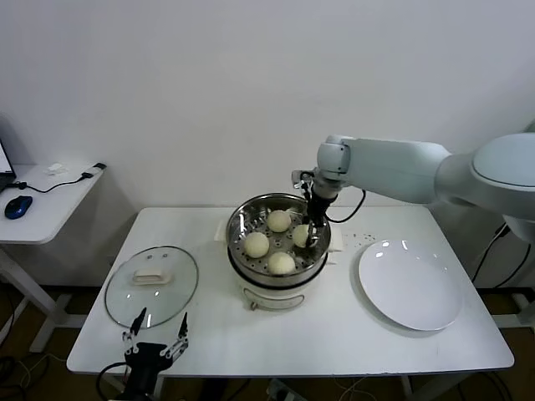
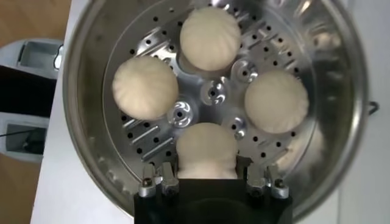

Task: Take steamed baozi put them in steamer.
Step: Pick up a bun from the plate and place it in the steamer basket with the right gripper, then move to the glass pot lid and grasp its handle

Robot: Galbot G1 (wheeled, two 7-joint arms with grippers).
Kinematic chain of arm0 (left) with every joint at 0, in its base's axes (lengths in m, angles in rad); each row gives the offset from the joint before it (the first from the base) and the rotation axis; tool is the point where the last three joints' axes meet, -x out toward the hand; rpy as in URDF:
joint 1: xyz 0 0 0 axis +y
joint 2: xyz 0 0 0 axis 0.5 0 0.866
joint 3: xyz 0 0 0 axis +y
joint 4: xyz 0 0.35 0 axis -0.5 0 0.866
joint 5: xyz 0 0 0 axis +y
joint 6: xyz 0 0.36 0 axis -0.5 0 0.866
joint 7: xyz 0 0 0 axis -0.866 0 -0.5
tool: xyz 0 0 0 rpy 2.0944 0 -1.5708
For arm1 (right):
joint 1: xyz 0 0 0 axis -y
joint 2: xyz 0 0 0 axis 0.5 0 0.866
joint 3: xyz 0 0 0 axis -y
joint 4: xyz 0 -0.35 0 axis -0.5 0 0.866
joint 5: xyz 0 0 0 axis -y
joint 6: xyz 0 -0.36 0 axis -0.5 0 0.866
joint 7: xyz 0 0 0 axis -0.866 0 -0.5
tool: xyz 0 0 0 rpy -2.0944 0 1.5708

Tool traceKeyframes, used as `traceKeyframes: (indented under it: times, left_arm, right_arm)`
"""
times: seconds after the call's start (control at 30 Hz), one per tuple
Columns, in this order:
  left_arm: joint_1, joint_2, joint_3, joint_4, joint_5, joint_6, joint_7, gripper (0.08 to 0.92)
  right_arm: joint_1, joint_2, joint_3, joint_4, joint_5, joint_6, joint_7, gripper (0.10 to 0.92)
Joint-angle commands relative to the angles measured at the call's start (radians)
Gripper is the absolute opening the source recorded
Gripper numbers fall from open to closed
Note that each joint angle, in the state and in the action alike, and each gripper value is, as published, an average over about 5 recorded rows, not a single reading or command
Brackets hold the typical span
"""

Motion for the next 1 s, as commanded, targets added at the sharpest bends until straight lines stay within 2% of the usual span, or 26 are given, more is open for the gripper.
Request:
traceKeyframes:
  times: [0.03,0.17,0.33,0.43,0.77,1.0]
  left_arm:
    - [-0.005,0.001,0.001,0.005,0.0,0.003,-0.001,0.823]
    - [-0.008,0.001,0.002,0.004,0.0,0.004,-0.001,0.823]
    - [-0.008,0.002,0.003,0.0,0.002,0.004,-0.001,0.823]
    - [-0.006,0.002,0.002,-0.003,0.002,0.003,-0.001,0.823]
    - [0.0,0.003,0.001,-0.013,0.003,0.002,-0.001,0.823]
    - [0.002,0.003,-0.018,-0.022,0.002,-0.004,-0.005,0.823]
  right_arm:
    - [-0.054,0.021,0.0,-0.021,-0.012,-0.012,0.023,0.617]
    - [-0.049,0.018,0.02,-0.019,0.003,-0.024,0.036,0.646]
    - [-0.021,0.001,0.036,-0.006,0.018,-0.029,0.021,0.769]
    - [0.004,-0.018,0.041,0.008,0.02,-0.023,-0.001,0.812]
    - [0.106,-0.176,0.096,0.083,0.045,0.073,-0.002,0.823]
    - [0.152,-0.426,0.078,0.229,0.163,0.329,0.229,0.823]
